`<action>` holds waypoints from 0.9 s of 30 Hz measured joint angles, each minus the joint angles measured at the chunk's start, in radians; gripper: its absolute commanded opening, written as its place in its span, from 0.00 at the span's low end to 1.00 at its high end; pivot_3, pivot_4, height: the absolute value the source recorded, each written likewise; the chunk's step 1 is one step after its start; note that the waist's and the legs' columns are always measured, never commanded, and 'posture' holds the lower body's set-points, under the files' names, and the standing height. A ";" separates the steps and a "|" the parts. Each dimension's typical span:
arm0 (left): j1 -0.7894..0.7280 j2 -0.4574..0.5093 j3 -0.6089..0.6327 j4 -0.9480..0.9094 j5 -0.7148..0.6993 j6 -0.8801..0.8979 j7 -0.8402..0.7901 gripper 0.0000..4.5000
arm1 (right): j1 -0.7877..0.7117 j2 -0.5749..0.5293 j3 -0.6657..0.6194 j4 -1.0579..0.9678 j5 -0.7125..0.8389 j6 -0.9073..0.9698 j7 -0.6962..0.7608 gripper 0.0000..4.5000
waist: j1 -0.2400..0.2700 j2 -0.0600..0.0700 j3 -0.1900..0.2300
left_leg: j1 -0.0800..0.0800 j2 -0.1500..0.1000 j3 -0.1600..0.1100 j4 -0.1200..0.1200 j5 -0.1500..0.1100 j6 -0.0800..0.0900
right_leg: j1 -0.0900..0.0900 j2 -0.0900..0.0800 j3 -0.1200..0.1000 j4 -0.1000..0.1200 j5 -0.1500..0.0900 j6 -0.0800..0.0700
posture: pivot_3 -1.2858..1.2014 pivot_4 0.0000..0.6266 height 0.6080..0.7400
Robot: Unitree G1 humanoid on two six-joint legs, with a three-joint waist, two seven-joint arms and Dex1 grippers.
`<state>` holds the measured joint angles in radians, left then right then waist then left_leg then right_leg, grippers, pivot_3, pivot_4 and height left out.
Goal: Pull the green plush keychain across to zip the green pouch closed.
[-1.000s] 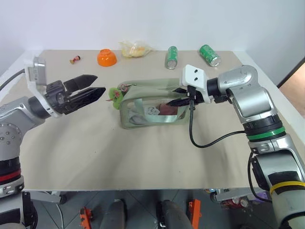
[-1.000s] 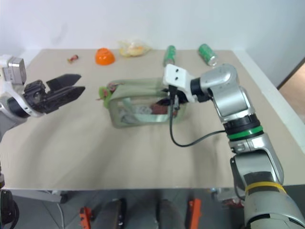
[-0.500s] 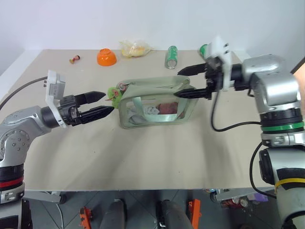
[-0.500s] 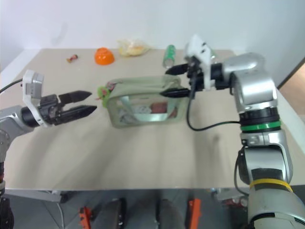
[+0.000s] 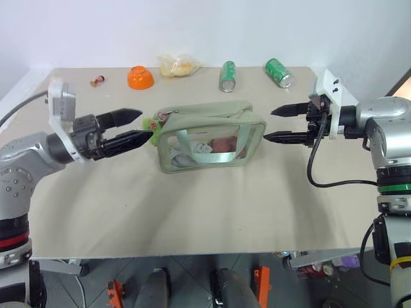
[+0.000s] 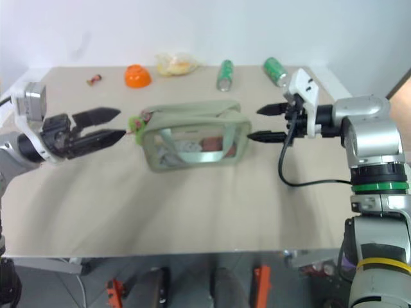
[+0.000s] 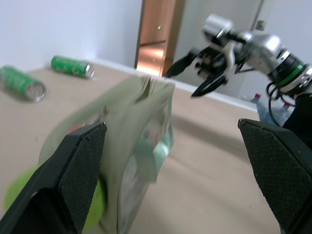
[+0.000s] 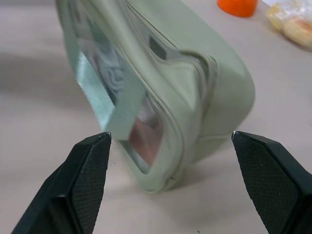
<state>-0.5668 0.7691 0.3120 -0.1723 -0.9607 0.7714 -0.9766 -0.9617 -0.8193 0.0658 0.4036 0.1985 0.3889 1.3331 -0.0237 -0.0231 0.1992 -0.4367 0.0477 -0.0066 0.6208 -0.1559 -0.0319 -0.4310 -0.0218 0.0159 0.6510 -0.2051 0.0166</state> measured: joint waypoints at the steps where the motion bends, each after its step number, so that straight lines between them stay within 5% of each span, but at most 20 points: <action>1: -0.015 -0.004 -0.002 0.000 -0.001 0.000 0.003 1.00 | -0.001 0.013 0.009 0.022 -0.011 -0.010 -0.011 0.91 | 0.000 0.000 0.000 | 0.000 0.000 0.000 0.000 0.000 0.000 | 0.000 0.000 0.000 0.000 0.000 0.000 | 0.52 0.24 1.00; 9: -0.073 -0.053 -0.075 0.042 0.030 -0.022 -0.014 1.00 | -0.036 0.062 0.042 0.111 -0.048 -0.058 -0.027 0.91 | 0.000 0.000 0.000 | -0.001 0.000 0.002 0.000 0.000 0.000 | -0.002 0.000 0.002 0.000 0.002 0.003 | 0.52 0.24 1.00; 13: -0.078 -0.079 -0.097 0.053 0.051 -0.035 -0.016 1.00 | -0.039 0.089 0.045 0.127 -0.048 -0.060 -0.032 0.66 | 0.000 0.000 0.000 | -0.001 0.000 0.002 0.000 0.000 0.000 | -0.003 0.001 0.003 0.000 0.002 0.003 | 0.52 0.24 1.00; 21: -0.075 -0.083 -0.080 0.106 0.070 -0.056 -0.007 1.00 | -0.039 0.095 0.045 0.113 -0.045 -0.060 -0.008 0.02 | 0.000 0.000 0.000 | -0.001 0.000 0.002 0.000 0.000 0.000 | -0.003 0.001 0.004 0.000 0.002 0.003 | 0.52 0.24 1.00; 27: -0.073 -0.086 -0.014 0.194 0.076 -0.057 0.056 1.00 | -0.033 0.095 0.045 0.100 -0.042 -0.060 -0.005 0.00 | -0.001 0.000 0.000 | -0.001 0.001 0.002 0.000 0.000 0.000 | -0.004 0.002 0.004 0.001 0.002 0.003 | 0.52 0.24 1.00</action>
<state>-0.6396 0.6827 0.2980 0.0221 -0.8850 0.7139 -0.9202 -0.9950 -0.7240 0.1107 0.5037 0.1565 0.3290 1.3284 -0.0243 -0.0230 0.1992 -0.4377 0.0486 -0.0045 0.6205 -0.1559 -0.0318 -0.4346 -0.0197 0.0196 0.6521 -0.2028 0.0194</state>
